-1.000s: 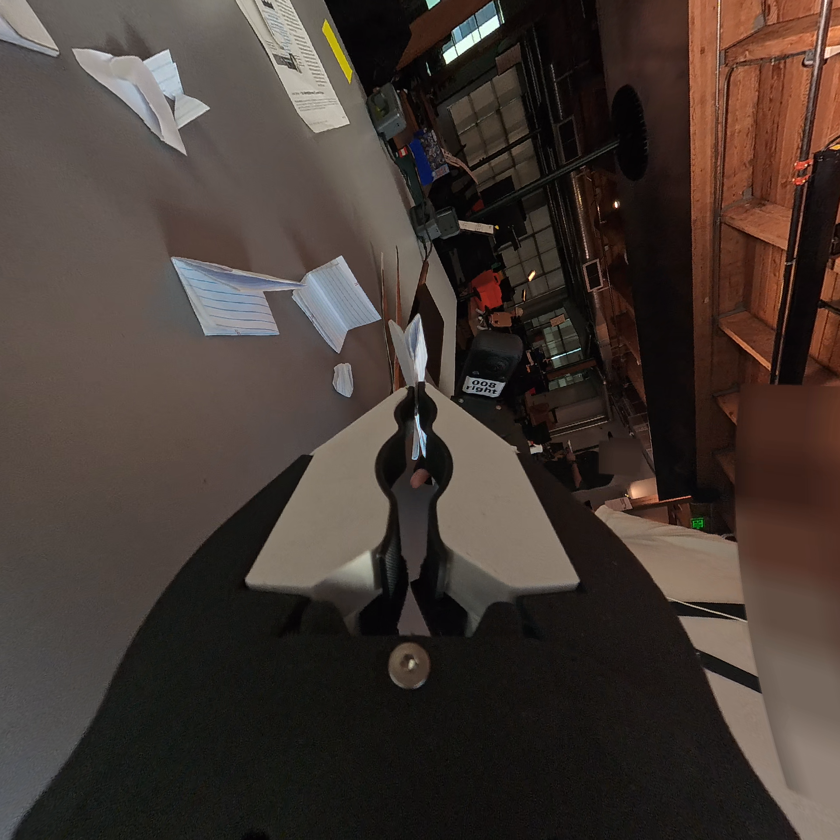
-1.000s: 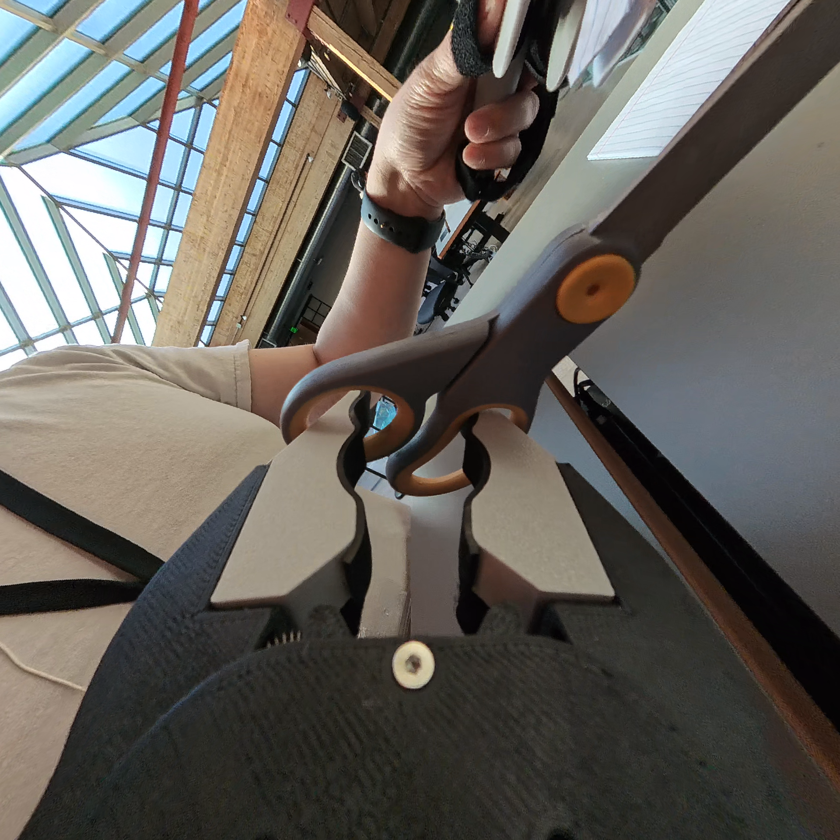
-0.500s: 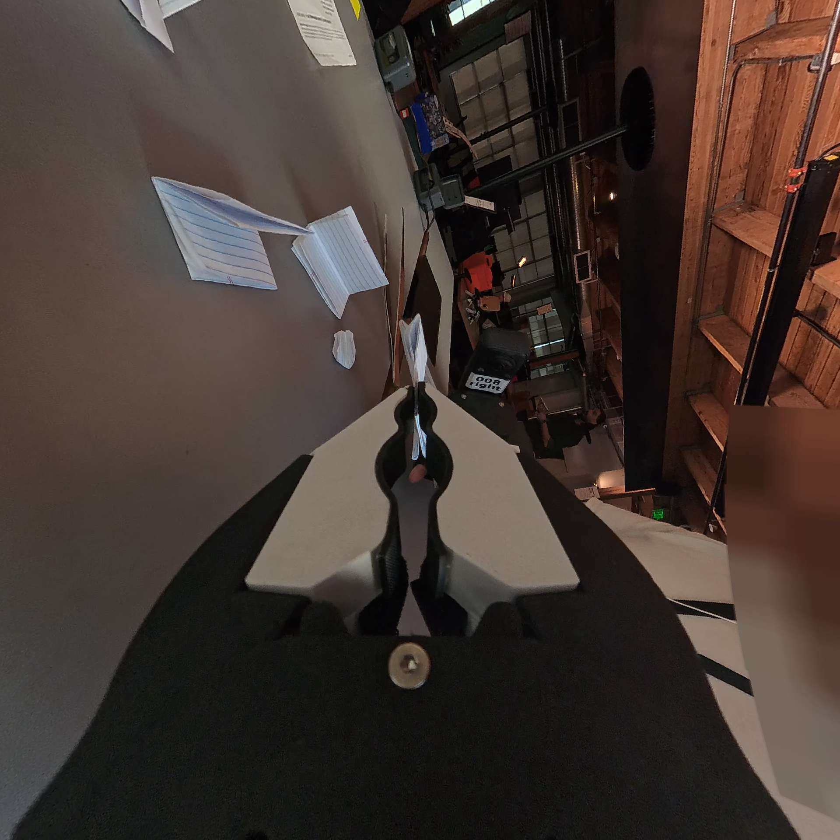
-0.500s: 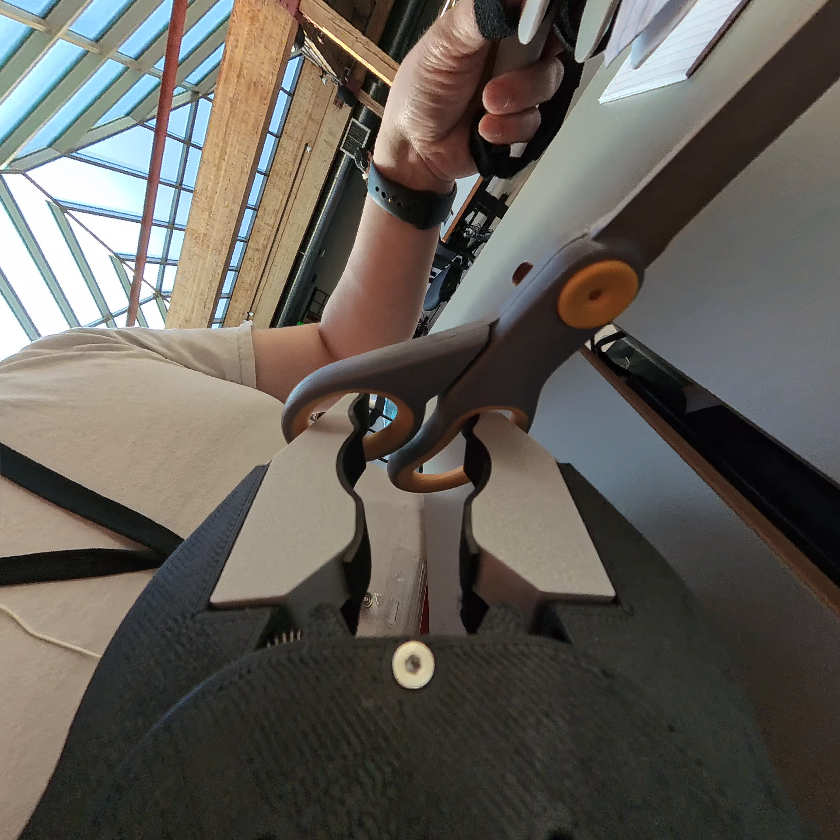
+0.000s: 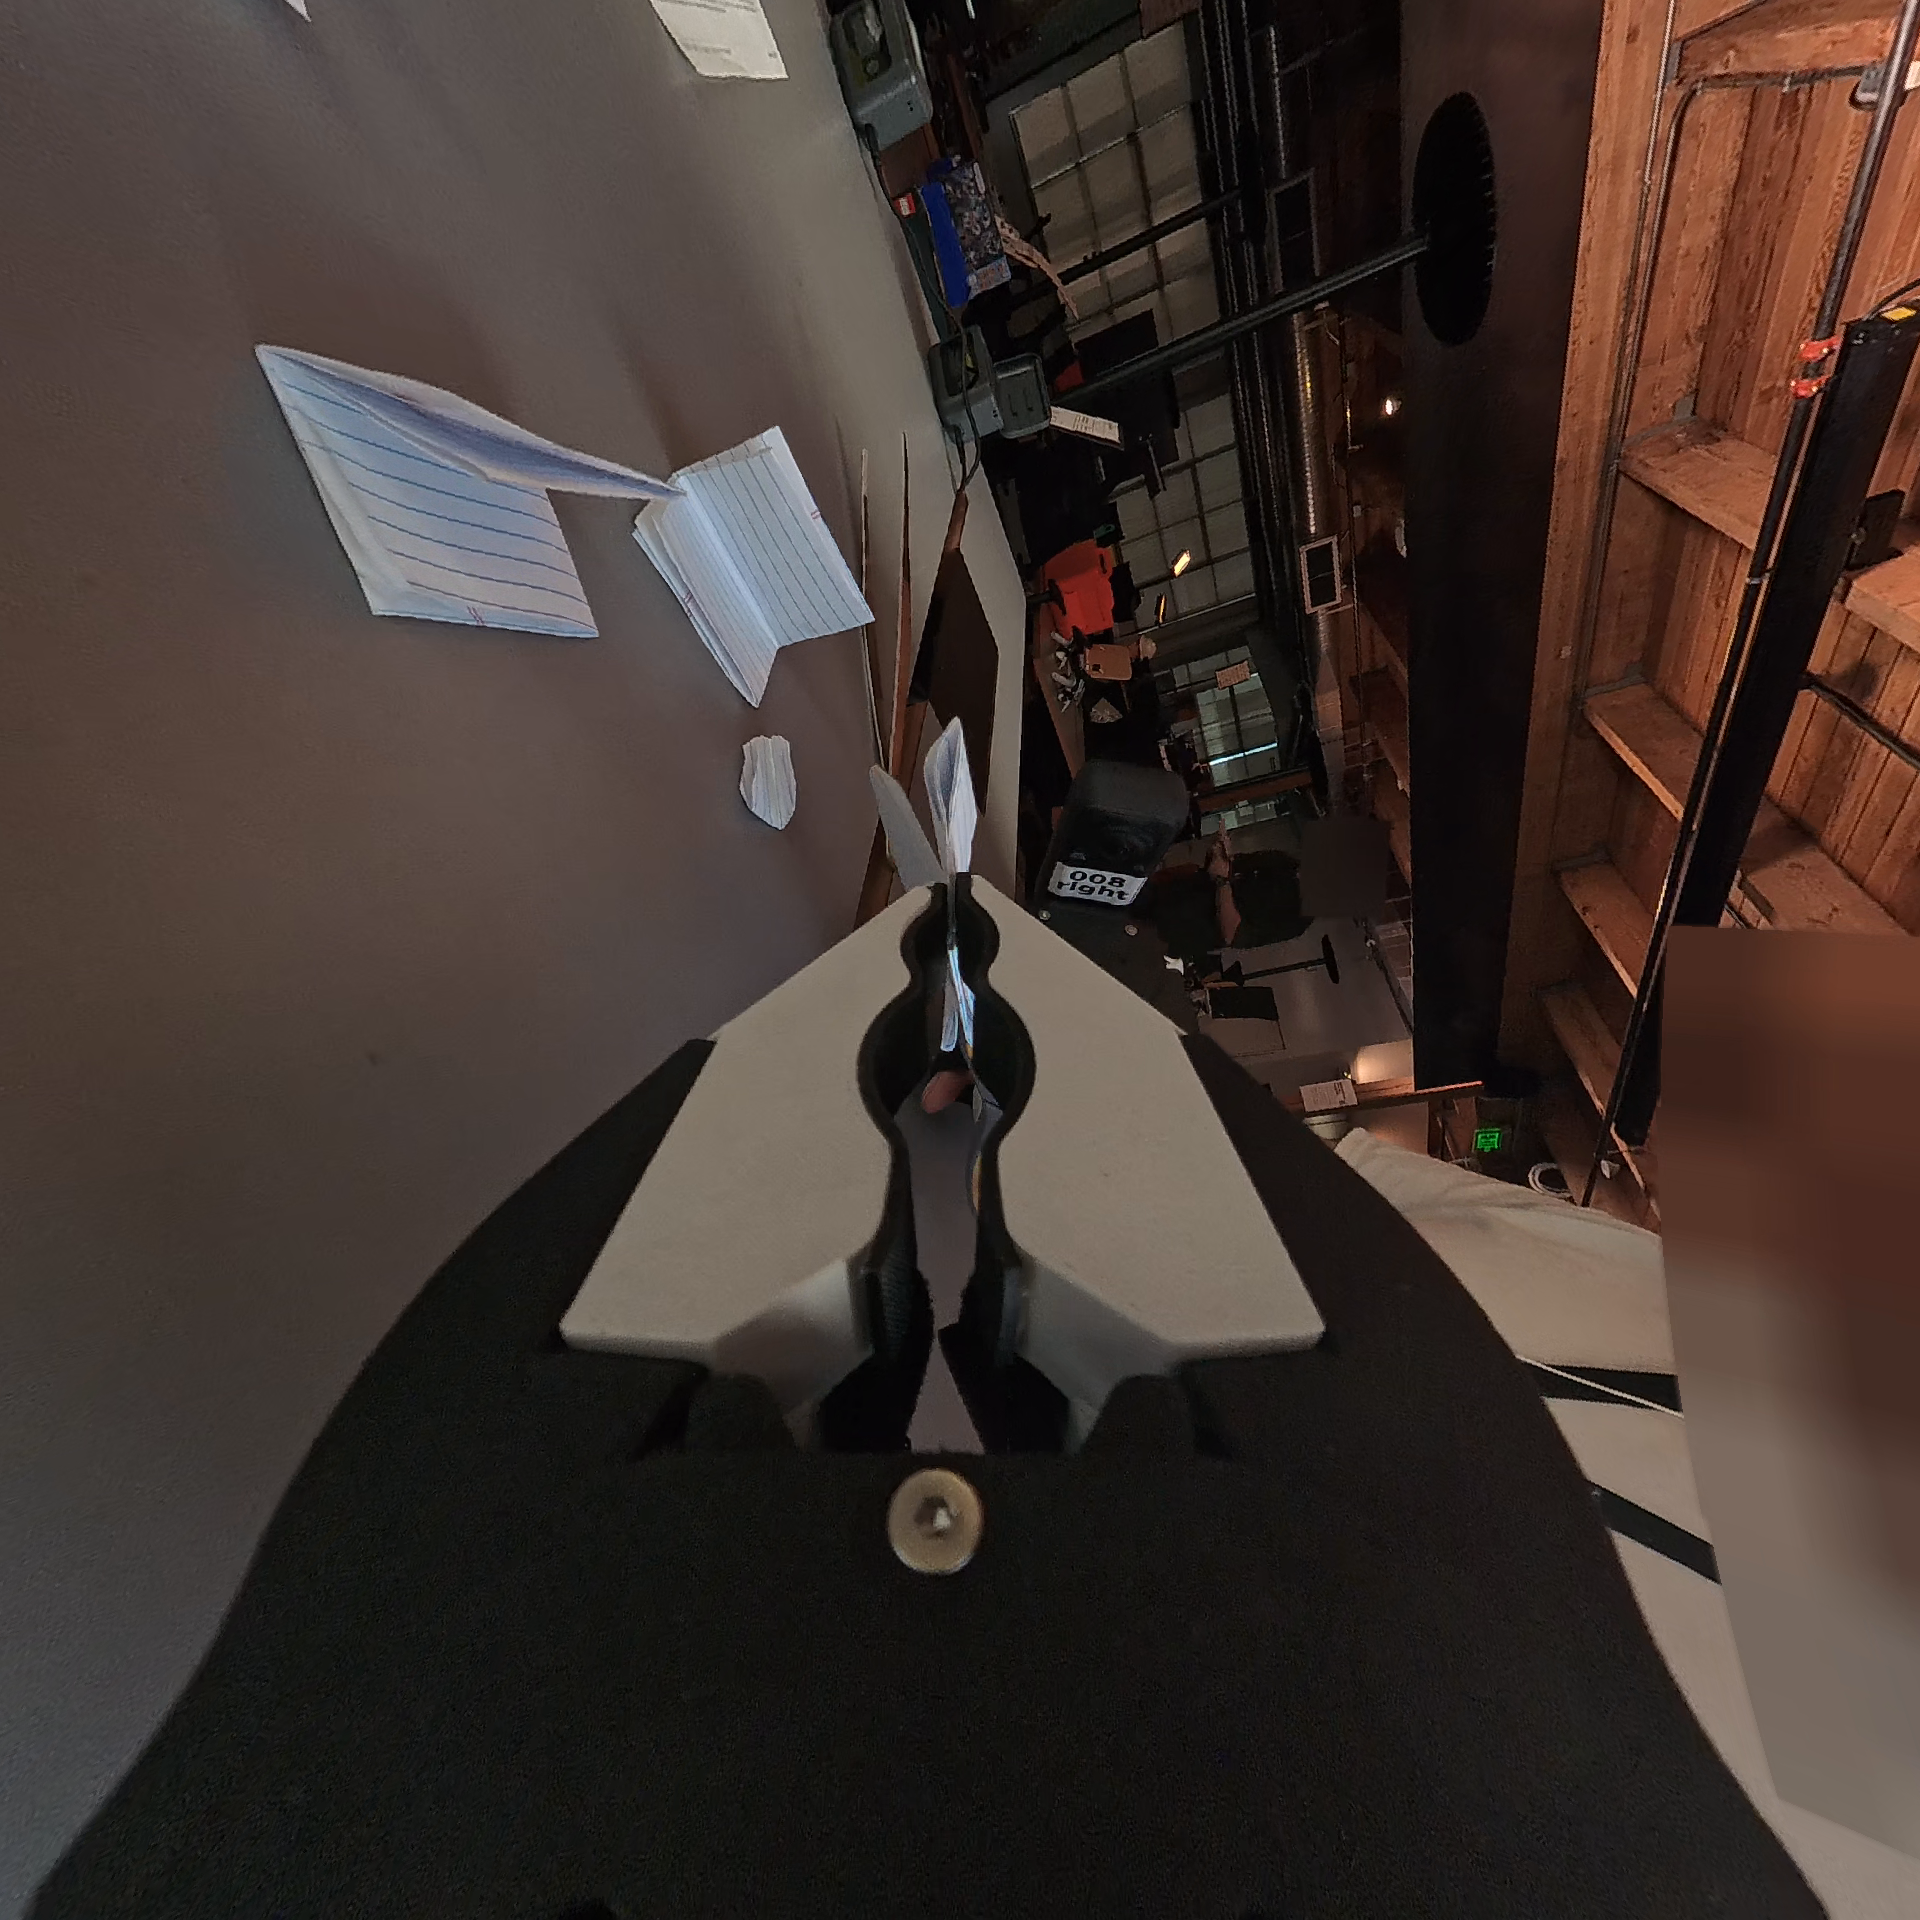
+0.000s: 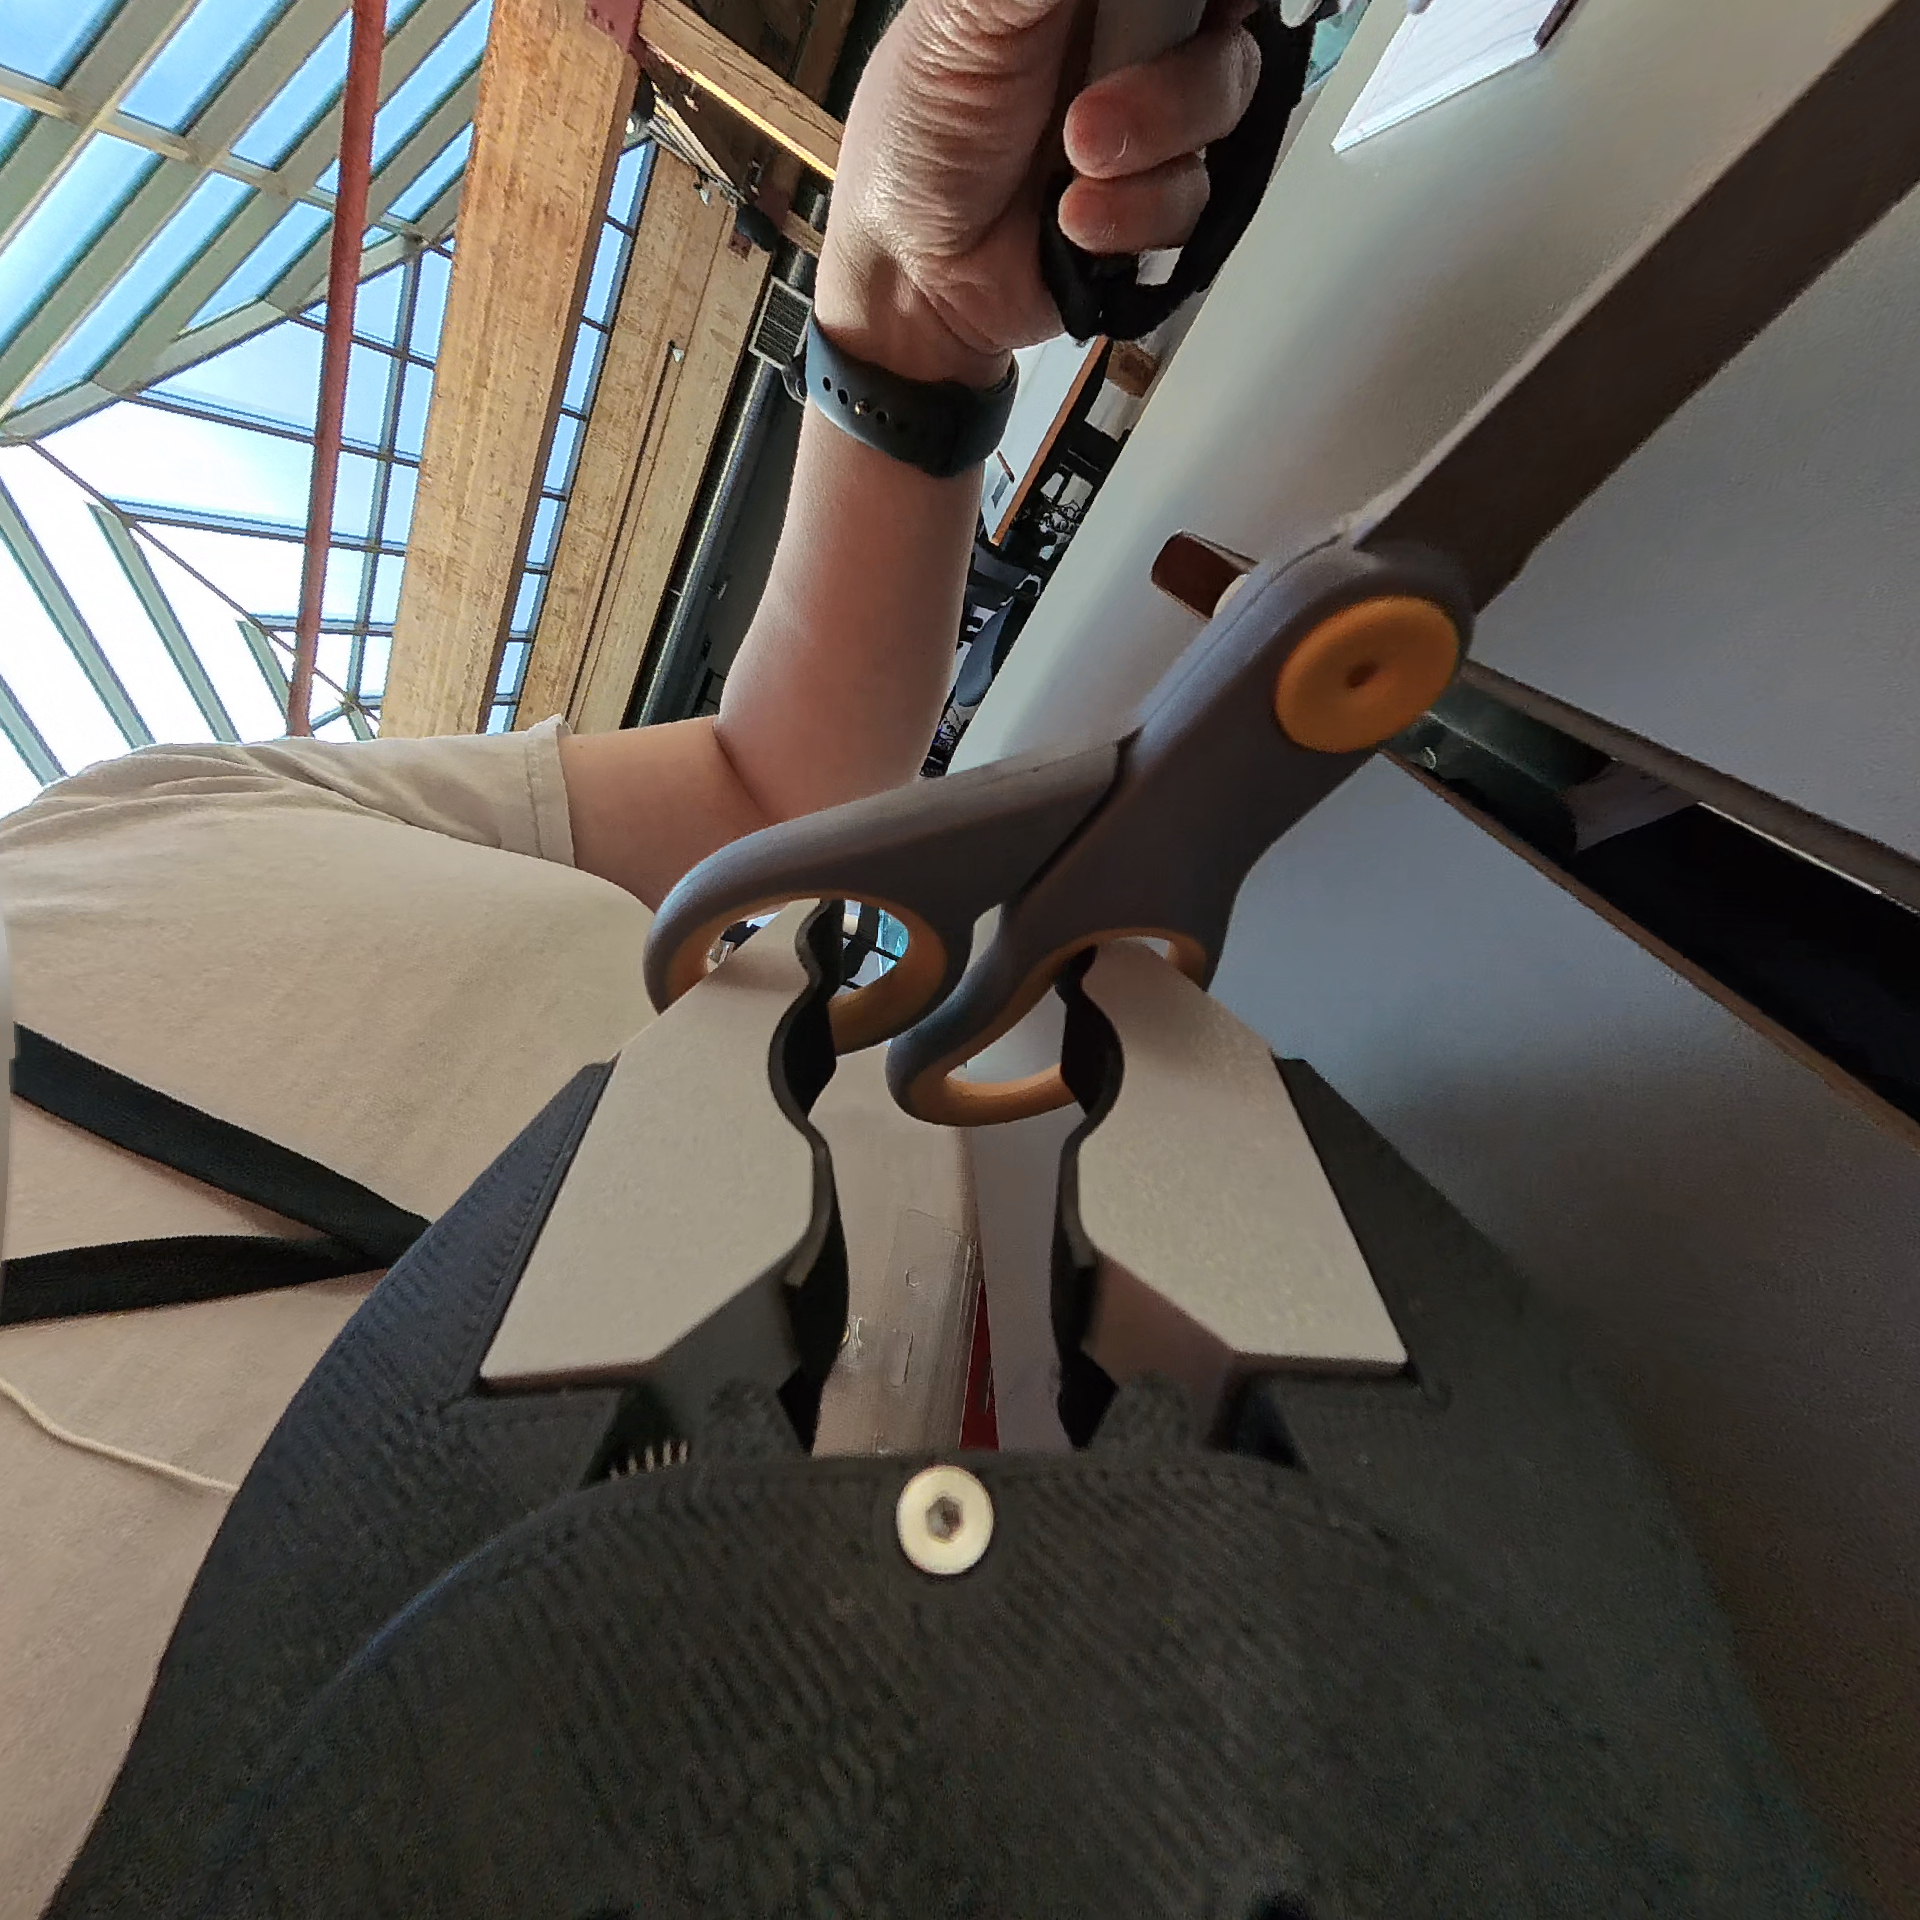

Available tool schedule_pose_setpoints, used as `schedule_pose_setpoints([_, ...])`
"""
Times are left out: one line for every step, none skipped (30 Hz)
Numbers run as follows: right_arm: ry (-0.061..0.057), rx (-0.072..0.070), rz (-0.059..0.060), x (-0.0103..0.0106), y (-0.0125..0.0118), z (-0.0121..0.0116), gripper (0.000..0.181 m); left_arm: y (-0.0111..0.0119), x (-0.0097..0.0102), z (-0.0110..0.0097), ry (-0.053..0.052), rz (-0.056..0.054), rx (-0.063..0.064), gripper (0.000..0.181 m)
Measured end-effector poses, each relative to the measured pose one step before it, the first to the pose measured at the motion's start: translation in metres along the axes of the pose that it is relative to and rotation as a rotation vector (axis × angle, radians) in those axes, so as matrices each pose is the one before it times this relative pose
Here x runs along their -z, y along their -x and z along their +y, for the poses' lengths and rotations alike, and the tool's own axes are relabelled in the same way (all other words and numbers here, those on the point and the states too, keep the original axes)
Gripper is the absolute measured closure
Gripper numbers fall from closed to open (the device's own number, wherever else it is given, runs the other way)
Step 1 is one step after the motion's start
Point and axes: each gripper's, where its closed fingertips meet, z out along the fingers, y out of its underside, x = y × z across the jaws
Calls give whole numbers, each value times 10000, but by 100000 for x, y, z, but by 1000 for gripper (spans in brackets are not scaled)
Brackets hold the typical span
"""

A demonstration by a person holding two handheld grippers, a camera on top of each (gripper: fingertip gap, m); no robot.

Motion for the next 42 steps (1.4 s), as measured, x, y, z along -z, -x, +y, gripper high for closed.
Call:
schedule_pose_setpoints([-3,-27,36,35,-24,75,142,-12,-92,134,18,42,20,181])
schedule_pose_setpoints([10,-2,16,41,23,98,142,-2,-92,137,11,37,12,181])
schedule_pose_setpoints([7,-23,8,40,45,108,142,16,-95,138,9,32,10,181])
schedule_pose_setpoints([-9,-2,39,63,-1,92,142,18,-90,128,1,41,21,181])
schedule_pose_setpoints([0,-11,-3,62,61,120,142,-9,-76,112,-11,58,32,181])
schedule_pose_setpoints([-10,-38,9,67,36,140,142,-32,-59,114,-14,54,26,181])
schedule_pose_setpoints([4,-19,-17,63,79,176,142,-11,-53,122,-15,38,11,181])
schedule_pose_setpoints([-27,-34,41,61,-5,134,142,-23,-37,106,-16,32,6,181])
schedule_pose_setpoints([-3,1,9,53,50,167,142,-27,-48,131,-8,29,7,181])
schedule_pose_setpoints([-21,-2,41,57,-9,134,142,-12,-61,164,2,26,10,181])
schedule_pose_setpoints([-3,18,10,60,53,134,142,-1,-68,170,-2,21,13,181])
schedule_pose_setpoints([-55,-7,19,51,49,47,142,-7,-87,185,-2,25,18,181])
schedule_pose_setpoints([-24,32,45,19,48,73,142,-10,-121,224,9,38,25,181])
schedule_pose_setpoints([97,36,21,-22,64,241,142,-25,-138,237,10,44,27,181])
schedule_pose_setpoints([10,3,41,-39,25,122,142,-44,-153,258,7,50,28,181])
schedule_pose_setpoints([12,8,1,-41,78,104,142,-33,-166,263,14,51,29,181])
schedule_pose_setpoints([13,-5,27,-26,16,107,142,-48,-156,277,20,47,27,181])
schedule_pose_setpoints([-17,17,1,6,69,45,142,-46,-143,267,19,45,22,181])
schedule_pose_setpoints([27,22,-44,15,118,107,142,-70,-125,240,8,42,12,181])
schedule_pose_setpoints([-77,17,53,64,-40,-27,142,-84,-91,201,-4,41,6,181])
schedule_pose_setpoints([-34,-6,-20,61,20,26,142,-91,-75,197,-8,32,4,181])
schedule_pose_setpoints([-70,-80,-11,70,-42,-17,134,-101,-56,195,-2,29,1,181])
schedule_pose_setpoints([-197,-37,-38,69,57,-225,123,-103,-59,199,6,27,-2,181])
schedule_pose_setpoints([-75,3,-67,31,215,-161,104,-90,-58,210,2,21,-2,181])
schedule_pose_setpoints([92,114,49,-2,171,-3,101,-84,-49,184,-9,25,3,181])
schedule_pose_setpoints([135,230,376,36,-356,88,104,-92,-48,187,-7,31,2,181])
schedule_pose_setpoints([-71,210,216,63,-219,-147,105,-61,-66,188,2,31,8,181])
schedule_pose_setpoints([-127,123,-62,90,74,-175,104,-43,-73,191,12,29,21,181])
schedule_pose_setpoints([-58,-43,-62,101,51,-83,104,-11,-60,184,26,16,28,181])
schedule_pose_setpoints([-34,10,87,108,-108,-49,106,3,-45,151,28,-5,23,181])
schedule_pose_setpoints([13,114,215,107,-201,35,106,5,-16,75,15,-19,20,181])
schedule_pose_setpoints([100,181,261,92,-187,146,109,-36,5,-11,-4,-22,9,181])
schedule_pose_setpoints([303,157,277,36,-145,406,113,-60,-12,-77,-3,-37,-19,181])
schedule_pose_setpoints([429,78,296,-45,-143,565,118,-42,-49,-61,35,-71,-40,181])
schedule_pose_setpoints([402,-5,168,-114,36,536,120,-24,-94,-58,67,-93,-40,181])
schedule_pose_setpoints([265,-169,21,-141,210,360,123,-90,-129,-77,68,-68,-38,181])
schedule_pose_setpoints([201,-138,-122,-145,360,244,123,-186,-134,-129,48,-34,-63,181])
schedule_pose_setpoints([147,-99,-119,-144,344,179,123,-205,-106,-157,30,-60,-100,181])
schedule_pose_setpoints([47,-63,-84,-122,264,27,123,-108,-60,-174,25,-127,-123,181])
schedule_pose_setpoints([8,-81,-15,-95,127,-3,124,-45,-20,-170,27,-165,-132,181])
schedule_pose_setpoints([141,-83,179,-43,-174,165,125,-14,16,-201,21,-154,-119,181])
schedule_pose_setpoints([277,30,355,-33,-416,344,125,-20,41,-230,0,-115,-85,181])
